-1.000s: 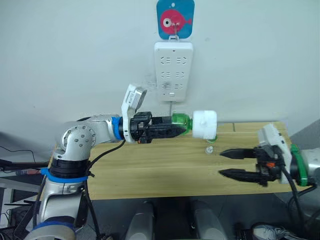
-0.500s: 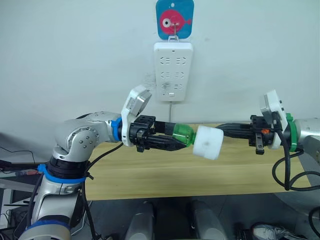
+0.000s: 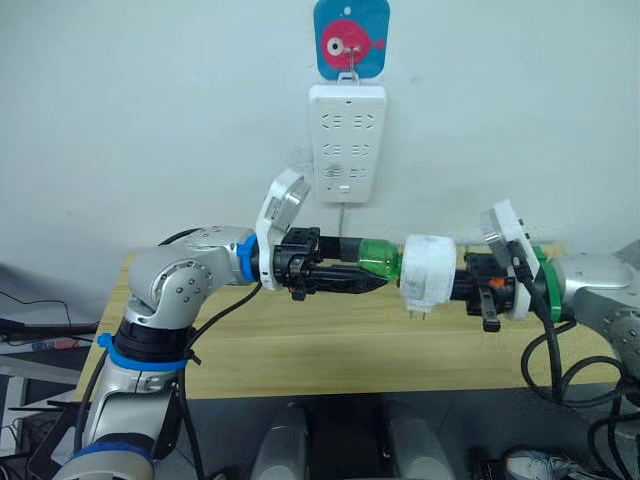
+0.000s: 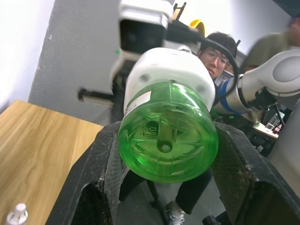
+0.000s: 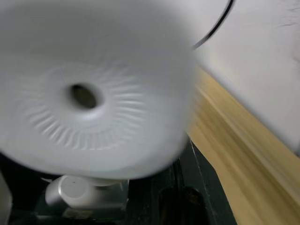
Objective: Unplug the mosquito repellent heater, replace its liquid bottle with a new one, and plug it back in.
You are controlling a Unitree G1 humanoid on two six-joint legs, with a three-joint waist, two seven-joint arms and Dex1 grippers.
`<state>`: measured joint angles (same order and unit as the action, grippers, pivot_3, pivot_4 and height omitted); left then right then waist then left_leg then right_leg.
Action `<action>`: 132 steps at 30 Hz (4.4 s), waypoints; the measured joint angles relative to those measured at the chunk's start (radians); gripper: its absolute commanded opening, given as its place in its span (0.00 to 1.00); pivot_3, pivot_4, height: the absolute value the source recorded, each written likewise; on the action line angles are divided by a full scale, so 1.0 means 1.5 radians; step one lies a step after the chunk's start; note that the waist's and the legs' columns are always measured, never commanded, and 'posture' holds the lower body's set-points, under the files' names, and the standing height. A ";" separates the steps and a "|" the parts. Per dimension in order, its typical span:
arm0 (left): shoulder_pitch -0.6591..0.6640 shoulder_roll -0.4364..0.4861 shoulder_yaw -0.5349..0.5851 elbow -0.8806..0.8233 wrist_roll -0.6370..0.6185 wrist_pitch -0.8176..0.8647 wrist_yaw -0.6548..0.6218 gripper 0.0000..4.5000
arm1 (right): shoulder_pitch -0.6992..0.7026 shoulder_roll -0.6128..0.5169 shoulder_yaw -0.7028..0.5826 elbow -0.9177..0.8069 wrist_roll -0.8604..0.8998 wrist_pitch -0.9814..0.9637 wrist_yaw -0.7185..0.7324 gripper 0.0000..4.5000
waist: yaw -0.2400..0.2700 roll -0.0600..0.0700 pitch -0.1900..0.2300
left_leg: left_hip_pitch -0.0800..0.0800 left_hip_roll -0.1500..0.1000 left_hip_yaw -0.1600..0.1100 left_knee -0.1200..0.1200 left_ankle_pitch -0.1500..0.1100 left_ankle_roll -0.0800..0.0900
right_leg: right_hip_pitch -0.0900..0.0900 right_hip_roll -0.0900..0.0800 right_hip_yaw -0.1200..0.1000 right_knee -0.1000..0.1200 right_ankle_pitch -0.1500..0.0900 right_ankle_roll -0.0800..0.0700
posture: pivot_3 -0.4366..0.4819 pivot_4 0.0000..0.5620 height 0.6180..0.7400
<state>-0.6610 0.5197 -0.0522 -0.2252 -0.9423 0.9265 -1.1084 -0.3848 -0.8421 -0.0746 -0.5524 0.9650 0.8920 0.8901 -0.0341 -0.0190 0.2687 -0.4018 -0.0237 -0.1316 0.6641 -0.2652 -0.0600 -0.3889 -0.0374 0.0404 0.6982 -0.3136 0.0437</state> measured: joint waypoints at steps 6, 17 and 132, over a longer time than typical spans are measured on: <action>-0.001 -0.024 0.000 0.030 0.048 -0.051 0.040 0.52 | -0.001 -0.001 -0.020 -0.031 0.076 0.037 -0.037 0.00 | 0.000 0.000 0.000 | 0.000 0.000 0.000 0.000 0.000 0.000 | 0.000 0.000 0.000 0.000 0.000 0.000 | 0.44 0.34 0.94; 0.029 -0.007 -0.055 0.046 0.167 -0.185 -0.032 0.52 | -0.040 -0.011 -0.083 -0.015 0.225 0.067 -0.151 0.00 | -0.001 0.000 0.000 | 0.000 0.000 0.000 0.000 0.000 0.000 | 0.000 0.000 0.000 0.000 0.000 0.000 | 0.43 0.34 0.94; 0.031 0.016 -0.048 -0.028 0.216 -0.260 -0.026 0.82 | 0.126 0.069 -0.103 0.116 0.653 0.087 -0.477 0.71 | -0.008 0.001 -0.003 | 0.000 0.000 0.000 0.000 -0.001 0.002 | 0.000 0.001 0.000 0.000 0.000 0.000 | 0.47 0.31 0.94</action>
<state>-0.6138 0.5434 -0.1239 -0.2676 -0.6177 0.5364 -1.1476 -0.1955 -0.7391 -0.2295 -0.3786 1.9449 1.0232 0.1749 -0.0462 -0.0168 0.2643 -0.4021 -0.0236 -0.1310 0.6635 -0.2672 -0.0563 -0.3889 -0.0362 0.0410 0.6986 -0.3136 0.0437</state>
